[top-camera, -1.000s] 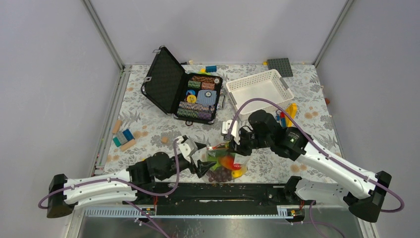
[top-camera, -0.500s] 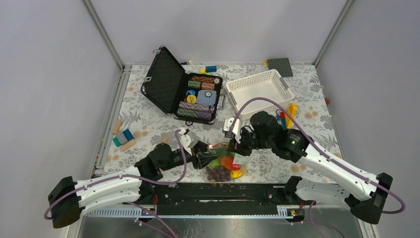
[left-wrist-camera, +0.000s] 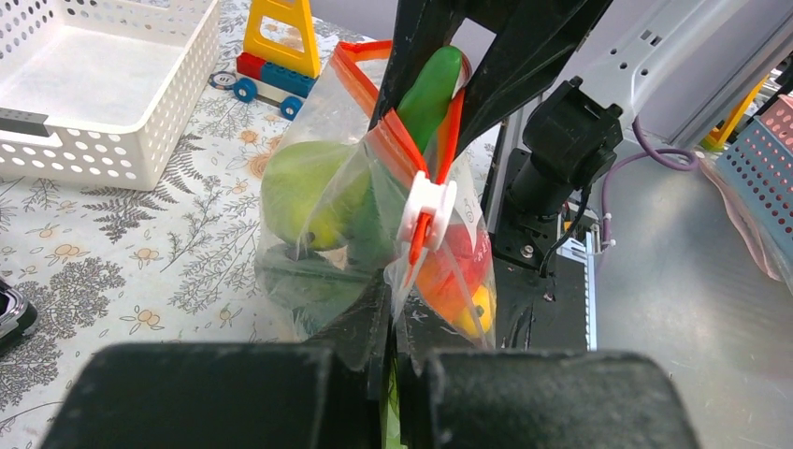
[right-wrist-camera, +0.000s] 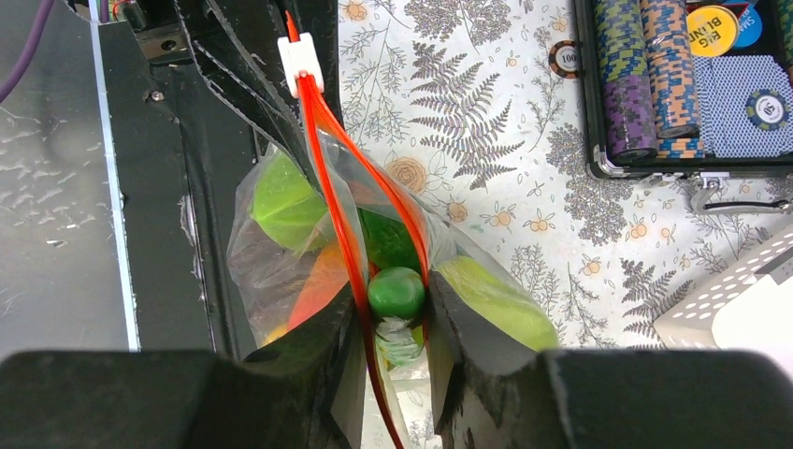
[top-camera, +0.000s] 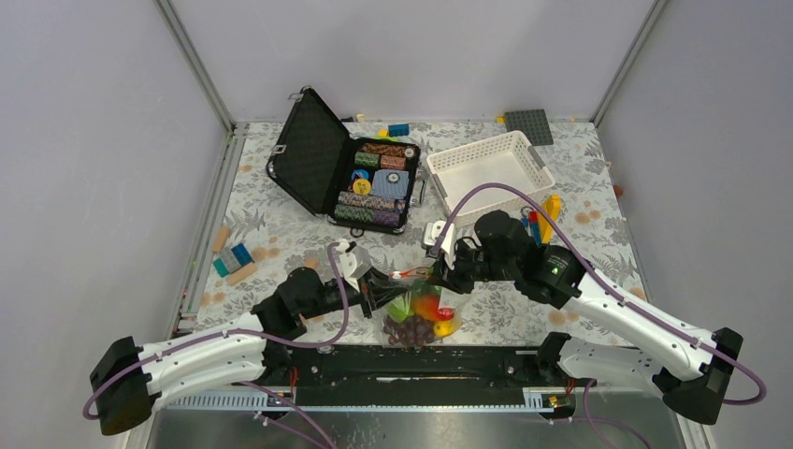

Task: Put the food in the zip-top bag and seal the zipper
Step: Zip the zipper food storage bag at the center of the board.

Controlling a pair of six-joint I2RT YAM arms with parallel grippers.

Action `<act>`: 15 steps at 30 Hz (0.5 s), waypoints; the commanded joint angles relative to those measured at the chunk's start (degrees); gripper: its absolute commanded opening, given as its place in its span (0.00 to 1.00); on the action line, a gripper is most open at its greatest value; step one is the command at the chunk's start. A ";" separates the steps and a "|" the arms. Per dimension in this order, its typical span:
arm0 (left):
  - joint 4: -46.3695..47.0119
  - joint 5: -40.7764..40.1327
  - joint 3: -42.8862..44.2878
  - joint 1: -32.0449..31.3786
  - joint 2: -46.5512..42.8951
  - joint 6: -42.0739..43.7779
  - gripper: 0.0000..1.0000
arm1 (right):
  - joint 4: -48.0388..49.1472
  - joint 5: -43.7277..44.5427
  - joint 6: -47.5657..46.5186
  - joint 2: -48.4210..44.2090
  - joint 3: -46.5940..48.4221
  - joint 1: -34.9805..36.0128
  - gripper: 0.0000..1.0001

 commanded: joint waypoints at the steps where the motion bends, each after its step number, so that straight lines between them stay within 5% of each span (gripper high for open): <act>1: 3.26 3.14 3.33 0.25 -0.22 0.51 0.01 | 2.22 0.22 1.75 -0.33 -0.05 0.14 0.07; 7: 2.71 5.06 4.70 0.24 1.40 0.89 0.00 | 2.32 -1.76 2.34 0.17 0.07 0.10 0.10; 12: 3.02 6.10 4.42 0.21 1.38 2.00 0.00 | 1.73 2.56 3.09 -1.10 0.40 0.14 0.65; 15: 0.96 6.97 4.77 0.25 1.00 3.11 0.00 | -0.42 11.64 8.06 -2.53 2.68 0.14 0.76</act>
